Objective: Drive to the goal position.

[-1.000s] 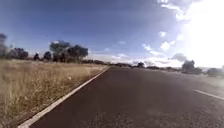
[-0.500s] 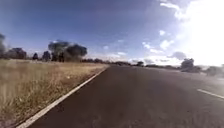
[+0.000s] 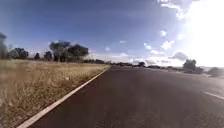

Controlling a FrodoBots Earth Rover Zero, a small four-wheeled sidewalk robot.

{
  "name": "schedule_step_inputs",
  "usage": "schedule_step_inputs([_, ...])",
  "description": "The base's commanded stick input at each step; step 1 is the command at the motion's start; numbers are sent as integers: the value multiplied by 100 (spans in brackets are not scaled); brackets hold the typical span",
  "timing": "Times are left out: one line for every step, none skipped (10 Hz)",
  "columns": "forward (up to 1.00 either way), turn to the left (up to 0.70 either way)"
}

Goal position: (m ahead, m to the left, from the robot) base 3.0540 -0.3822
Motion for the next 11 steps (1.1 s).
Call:
schedule_step_inputs([50, 0])
schedule_step_inputs([50, 0])
schedule_step_inputs([50, 0])
schedule_step_inputs([50, 0])
schedule_step_inputs([50, 0])
schedule_step_inputs([50, 0])
schedule_step_inputs([50, 0])
schedule_step_inputs([50, 0])
schedule_step_inputs([50, 0])
schedule_step_inputs([50, 0])
schedule_step_inputs([50, 0])
